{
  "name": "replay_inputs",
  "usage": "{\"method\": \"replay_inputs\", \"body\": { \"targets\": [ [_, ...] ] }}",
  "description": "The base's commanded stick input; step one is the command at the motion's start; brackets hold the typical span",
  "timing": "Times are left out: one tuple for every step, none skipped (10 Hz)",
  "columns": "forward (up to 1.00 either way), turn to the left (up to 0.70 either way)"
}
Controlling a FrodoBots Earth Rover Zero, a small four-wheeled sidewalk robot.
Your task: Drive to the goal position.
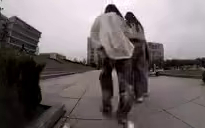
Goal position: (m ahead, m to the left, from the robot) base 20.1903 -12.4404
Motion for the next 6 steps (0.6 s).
{"method": "replay_inputs", "body": {
  "targets": [
    [0.00,0.00],
    [0.00,0.00],
    [0.00,0.00],
    [0.00,0.00],
    [0.00,0.00],
    [0.00,0.00]
  ]
}}
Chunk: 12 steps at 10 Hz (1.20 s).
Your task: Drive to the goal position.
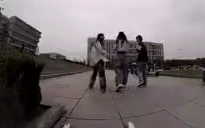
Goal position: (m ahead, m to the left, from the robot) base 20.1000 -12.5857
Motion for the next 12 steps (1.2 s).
{"method": "replay_inputs", "body": {
  "targets": [
    [0.00,0.00],
    [0.00,0.00],
    [0.01,0.00],
    [0.00,0.00],
    [0.00,0.00],
    [0.00,0.00],
    [0.00,0.00],
    [0.00,0.00],
    [0.00,0.00],
    [0.00,0.00],
    [0.00,0.00],
    [0.01,0.00]
  ]
}}
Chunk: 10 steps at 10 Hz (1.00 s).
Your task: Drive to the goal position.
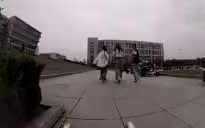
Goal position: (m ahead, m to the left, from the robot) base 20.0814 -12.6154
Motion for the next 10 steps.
{"method": "replay_inputs", "body": {
  "targets": [
    [0.01,0.00],
    [0.00,0.00],
    [0.00,0.00],
    [0.00,0.00],
    [0.00,0.00],
    [0.00,0.00],
    [0.00,0.00],
    [0.00,0.00],
    [0.00,0.00],
    [0.00,0.00]
  ]
}}
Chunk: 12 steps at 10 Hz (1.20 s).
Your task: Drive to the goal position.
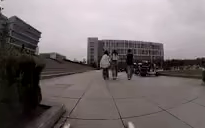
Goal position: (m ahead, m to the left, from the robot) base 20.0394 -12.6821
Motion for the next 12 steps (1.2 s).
{"method": "replay_inputs", "body": {
  "targets": [
    [0.02,0.00],
    [0.00,0.00],
    [0.00,0.00],
    [0.00,0.00],
    [0.00,0.00],
    [0.00,0.00],
    [0.00,0.00],
    [0.00,0.00],
    [0.00,0.00],
    [0.00,0.00],
    [0.02,0.00],
    [0.02,0.00]
  ]
}}
